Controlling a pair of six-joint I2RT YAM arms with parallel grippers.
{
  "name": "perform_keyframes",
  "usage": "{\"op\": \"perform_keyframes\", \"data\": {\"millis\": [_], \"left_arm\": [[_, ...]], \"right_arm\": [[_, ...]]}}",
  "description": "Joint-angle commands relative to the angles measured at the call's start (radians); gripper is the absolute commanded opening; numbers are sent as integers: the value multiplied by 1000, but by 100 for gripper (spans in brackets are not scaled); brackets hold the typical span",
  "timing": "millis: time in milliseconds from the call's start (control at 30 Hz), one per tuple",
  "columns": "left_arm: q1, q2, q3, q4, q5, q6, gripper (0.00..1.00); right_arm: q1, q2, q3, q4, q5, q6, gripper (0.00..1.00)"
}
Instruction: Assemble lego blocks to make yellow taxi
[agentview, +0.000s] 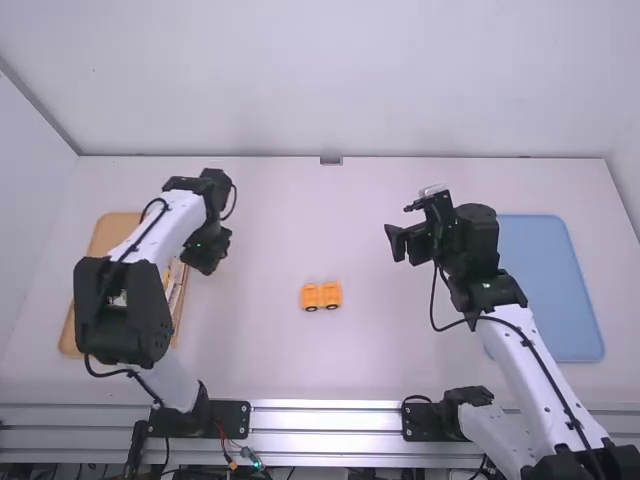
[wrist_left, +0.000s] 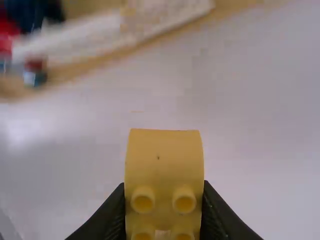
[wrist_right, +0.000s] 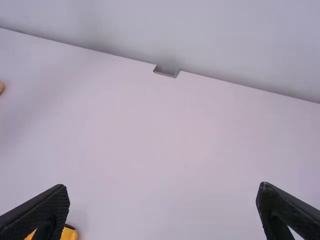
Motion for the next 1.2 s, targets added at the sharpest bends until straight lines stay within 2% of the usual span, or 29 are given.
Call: {"op": "perform_keyframes", "data": {"millis": [0, 233, 467, 1167], "left_arm": [[-76, -8, -14, -15, 106, -370, 2], [-272, -7, -107, 219, 90, -422, 2], [-387, -7, -191, 277, 88, -641, 2], [-387, -2, -394, 555, 58, -685, 2]], "right_arm": [[-3, 5, 39, -2, -3, 4, 99], [-3, 5, 39, -13, -2, 4, 98], [-3, 5, 39, -31, -2, 4, 99], [-3, 5, 39, -31, -2, 4, 98]]}}
